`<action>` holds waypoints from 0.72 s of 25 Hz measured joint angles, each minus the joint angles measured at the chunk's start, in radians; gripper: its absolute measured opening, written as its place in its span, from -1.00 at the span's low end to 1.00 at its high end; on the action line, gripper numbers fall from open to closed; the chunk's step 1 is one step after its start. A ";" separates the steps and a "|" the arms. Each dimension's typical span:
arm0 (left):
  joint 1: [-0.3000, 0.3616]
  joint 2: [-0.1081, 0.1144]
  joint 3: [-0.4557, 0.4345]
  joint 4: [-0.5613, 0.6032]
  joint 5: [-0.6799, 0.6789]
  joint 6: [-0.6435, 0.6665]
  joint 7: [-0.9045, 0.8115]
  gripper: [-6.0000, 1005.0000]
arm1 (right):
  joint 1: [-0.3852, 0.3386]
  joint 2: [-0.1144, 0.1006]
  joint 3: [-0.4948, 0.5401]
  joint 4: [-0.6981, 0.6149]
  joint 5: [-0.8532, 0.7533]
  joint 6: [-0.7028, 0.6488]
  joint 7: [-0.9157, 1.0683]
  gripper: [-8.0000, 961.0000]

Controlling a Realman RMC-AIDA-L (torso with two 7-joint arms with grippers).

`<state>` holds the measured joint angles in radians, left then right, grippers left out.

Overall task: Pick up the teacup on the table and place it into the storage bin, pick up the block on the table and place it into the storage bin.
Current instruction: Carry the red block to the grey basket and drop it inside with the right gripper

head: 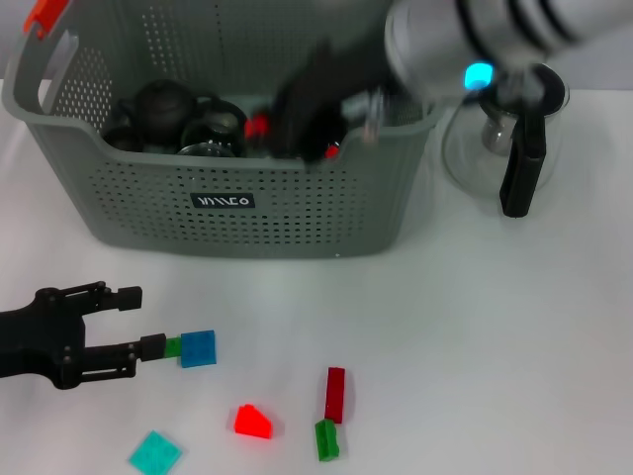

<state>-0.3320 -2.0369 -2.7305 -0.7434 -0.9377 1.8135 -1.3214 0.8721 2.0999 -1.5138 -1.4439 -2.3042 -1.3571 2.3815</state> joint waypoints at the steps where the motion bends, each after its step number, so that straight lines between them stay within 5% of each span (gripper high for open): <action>1: -0.002 0.000 0.000 0.001 0.000 0.000 -0.002 0.59 | 0.017 0.000 0.038 0.008 -0.001 0.008 -0.003 -0.55; 10: -0.015 0.002 -0.003 0.009 0.001 0.000 -0.034 0.62 | 0.153 -0.008 0.243 0.223 -0.021 0.115 -0.093 -0.54; 18: -0.019 0.007 -0.003 0.010 0.004 -0.004 -0.064 0.69 | 0.207 -0.030 0.275 0.388 -0.022 0.200 -0.112 -0.54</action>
<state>-0.3510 -2.0303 -2.7334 -0.7332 -0.9334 1.8099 -1.3857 1.0790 2.0698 -1.2386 -1.0559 -2.3260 -1.1571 2.2700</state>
